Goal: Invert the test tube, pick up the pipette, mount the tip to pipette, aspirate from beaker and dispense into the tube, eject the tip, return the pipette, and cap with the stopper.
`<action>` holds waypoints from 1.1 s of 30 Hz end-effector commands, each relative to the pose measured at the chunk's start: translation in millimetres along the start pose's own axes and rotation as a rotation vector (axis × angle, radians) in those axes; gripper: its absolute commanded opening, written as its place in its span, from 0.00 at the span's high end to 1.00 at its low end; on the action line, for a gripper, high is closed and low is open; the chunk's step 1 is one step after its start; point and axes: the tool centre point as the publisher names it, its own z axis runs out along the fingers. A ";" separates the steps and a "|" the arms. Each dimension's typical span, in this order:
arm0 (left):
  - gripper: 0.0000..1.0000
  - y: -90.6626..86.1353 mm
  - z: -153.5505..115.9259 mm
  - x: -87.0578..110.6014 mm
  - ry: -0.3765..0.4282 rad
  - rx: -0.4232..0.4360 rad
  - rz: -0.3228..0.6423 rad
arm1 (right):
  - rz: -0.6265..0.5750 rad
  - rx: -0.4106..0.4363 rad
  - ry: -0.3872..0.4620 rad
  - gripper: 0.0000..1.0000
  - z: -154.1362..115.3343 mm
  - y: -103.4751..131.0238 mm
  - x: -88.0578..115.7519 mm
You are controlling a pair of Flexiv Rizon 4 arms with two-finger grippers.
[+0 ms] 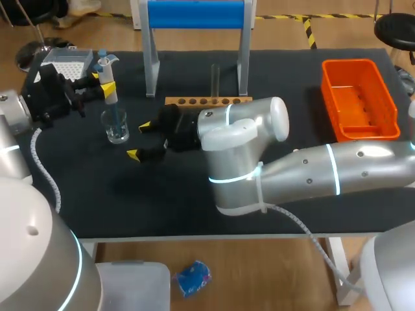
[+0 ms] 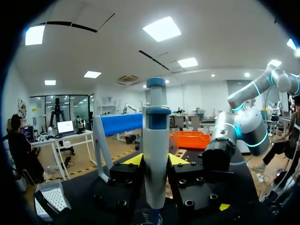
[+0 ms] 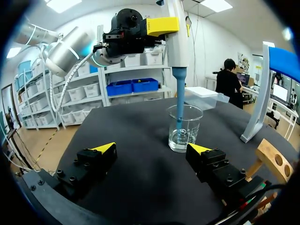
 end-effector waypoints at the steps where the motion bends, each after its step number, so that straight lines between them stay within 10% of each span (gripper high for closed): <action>1: 1.00 0.7 1.1 -0.3 -0.005 0.002 0.000 | 0.000 0.000 -0.004 0.00 2.6 -0.3 0.5; 33: 1.00 -2.6 0.6 -3.6 -0.020 -0.003 0.010 | 0.000 0.000 -0.004 0.00 2.6 -0.3 0.5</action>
